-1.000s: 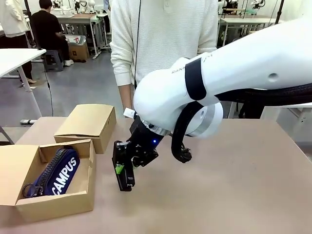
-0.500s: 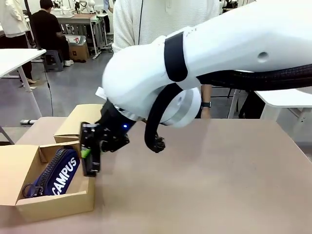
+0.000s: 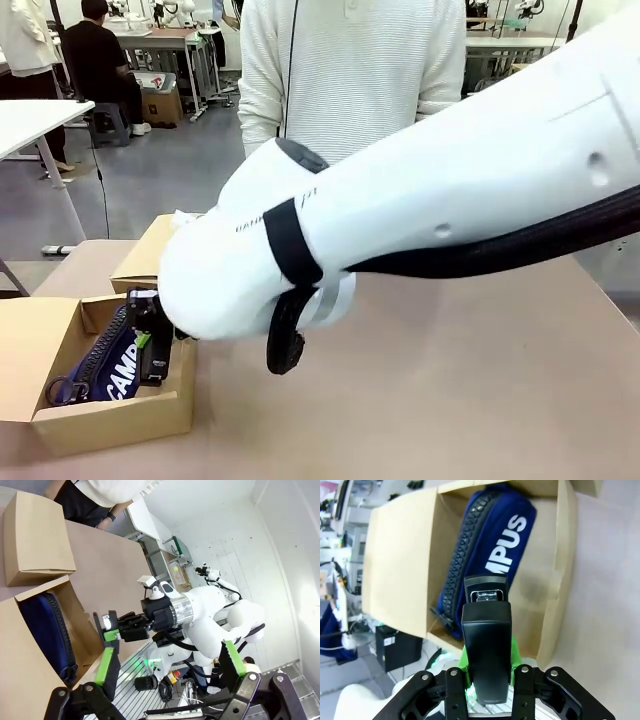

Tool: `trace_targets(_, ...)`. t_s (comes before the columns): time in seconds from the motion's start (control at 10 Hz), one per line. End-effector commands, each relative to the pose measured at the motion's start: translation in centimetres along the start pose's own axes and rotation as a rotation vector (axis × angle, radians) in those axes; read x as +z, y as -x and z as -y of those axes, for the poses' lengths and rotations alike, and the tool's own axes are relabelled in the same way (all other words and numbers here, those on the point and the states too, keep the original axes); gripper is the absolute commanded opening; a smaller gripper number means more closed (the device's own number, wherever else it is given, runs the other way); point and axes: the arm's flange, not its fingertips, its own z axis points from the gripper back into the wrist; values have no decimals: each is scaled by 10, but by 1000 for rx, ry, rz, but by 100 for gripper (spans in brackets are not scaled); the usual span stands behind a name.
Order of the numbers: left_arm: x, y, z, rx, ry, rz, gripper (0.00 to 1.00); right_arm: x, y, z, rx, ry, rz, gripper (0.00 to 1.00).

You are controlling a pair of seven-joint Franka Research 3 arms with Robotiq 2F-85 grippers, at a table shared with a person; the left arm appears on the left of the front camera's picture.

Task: Place items inside the box.
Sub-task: Pick up a Pencil pouch or Stapler and place it inside the Mailer Box closest to the robot.

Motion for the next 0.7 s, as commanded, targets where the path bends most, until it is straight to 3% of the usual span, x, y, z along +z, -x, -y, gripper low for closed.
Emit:
trace_targets(0.0, 1, 2, 1, -21, 10, 1, 100, -6, -12, -21, -22, 28, 32, 31)
trace_targets(0.6, 1, 2, 1, -21, 10, 1, 100, -16, -25, -16, -23, 10, 8, 31)
